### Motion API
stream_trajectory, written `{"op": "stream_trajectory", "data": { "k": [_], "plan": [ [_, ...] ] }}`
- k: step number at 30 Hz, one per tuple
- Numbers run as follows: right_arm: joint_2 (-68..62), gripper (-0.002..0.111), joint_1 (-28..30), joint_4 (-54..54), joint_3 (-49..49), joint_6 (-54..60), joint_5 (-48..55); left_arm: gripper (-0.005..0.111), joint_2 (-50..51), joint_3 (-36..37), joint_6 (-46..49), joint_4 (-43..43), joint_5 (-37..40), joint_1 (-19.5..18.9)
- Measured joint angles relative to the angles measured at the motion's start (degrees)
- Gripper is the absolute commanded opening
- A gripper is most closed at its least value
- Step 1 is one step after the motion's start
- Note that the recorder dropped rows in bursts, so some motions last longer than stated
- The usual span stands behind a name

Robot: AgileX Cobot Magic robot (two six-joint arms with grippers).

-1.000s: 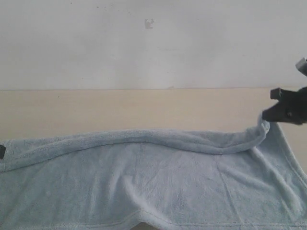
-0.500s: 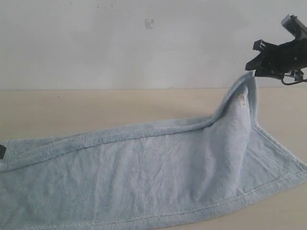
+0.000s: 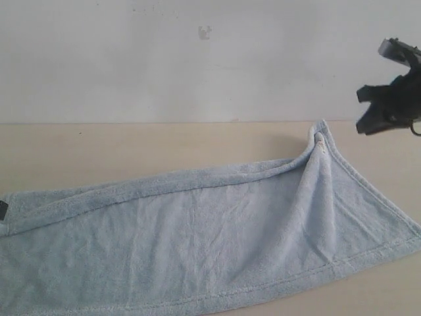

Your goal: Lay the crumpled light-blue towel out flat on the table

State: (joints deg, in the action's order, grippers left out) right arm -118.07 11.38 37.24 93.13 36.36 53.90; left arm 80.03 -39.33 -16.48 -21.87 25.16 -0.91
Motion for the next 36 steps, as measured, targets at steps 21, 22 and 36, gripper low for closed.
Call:
{"op": "stream_trajectory", "data": {
  "k": [21, 22, 36],
  "plan": [
    [10.7, 0.0, 0.0, -7.2, -36.2, 1.0, -20.5, 0.004, 0.0, 0.0, 0.2, 1.5, -0.5, 0.0],
    [10.7, 0.0, 0.0, -7.2, -36.3, 1.0, -21.2, 0.004, 0.0, 0.0, 0.2, 1.5, -0.5, 0.0],
    [7.9, 0.0, -0.1, -12.4, -37.3, -4.6, -23.2, 0.004, 0.0, 0.0, 0.6, 1.5, -0.5, 0.0]
  ]
}}
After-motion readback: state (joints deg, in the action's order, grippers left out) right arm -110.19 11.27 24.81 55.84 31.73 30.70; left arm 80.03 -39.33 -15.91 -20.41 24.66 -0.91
